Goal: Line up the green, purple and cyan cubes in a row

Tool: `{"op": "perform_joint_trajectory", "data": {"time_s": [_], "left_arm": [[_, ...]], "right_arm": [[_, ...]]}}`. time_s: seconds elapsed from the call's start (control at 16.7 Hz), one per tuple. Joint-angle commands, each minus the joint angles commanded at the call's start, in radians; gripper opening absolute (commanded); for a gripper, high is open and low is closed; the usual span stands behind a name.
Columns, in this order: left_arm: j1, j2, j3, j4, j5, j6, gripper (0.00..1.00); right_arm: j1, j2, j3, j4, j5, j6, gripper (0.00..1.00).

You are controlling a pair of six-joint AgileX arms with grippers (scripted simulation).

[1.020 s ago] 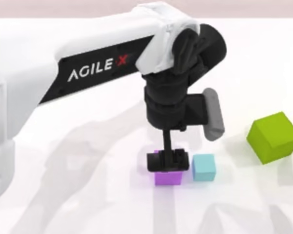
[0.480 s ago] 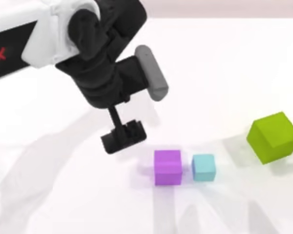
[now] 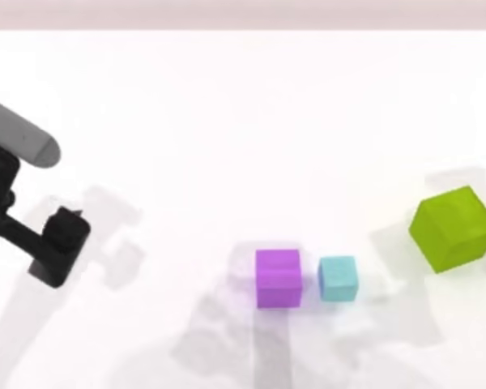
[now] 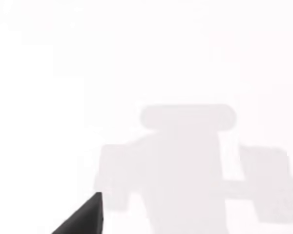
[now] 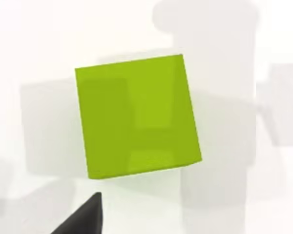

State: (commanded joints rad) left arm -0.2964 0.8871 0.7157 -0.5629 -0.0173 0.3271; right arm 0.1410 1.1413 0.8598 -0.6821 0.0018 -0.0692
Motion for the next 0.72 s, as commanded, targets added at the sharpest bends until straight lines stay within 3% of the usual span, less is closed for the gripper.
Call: {"op": "perform_joint_trajectory", "data": {"time_s": [0.36,0.72], "left_arm": [[0.21,-0.568,-0.479,0.33,0.005,-0.203,1.0],[0.308,-0.861,-0.698,0.541,0.016,-0.316,1.0]], "right_arm": [[0.062,0.484,0.367,-0.294,-0.001,-0.03,1.0],[0.097,0.747,0.594,-0.444,-0.001,-0.047,1.0]]}}
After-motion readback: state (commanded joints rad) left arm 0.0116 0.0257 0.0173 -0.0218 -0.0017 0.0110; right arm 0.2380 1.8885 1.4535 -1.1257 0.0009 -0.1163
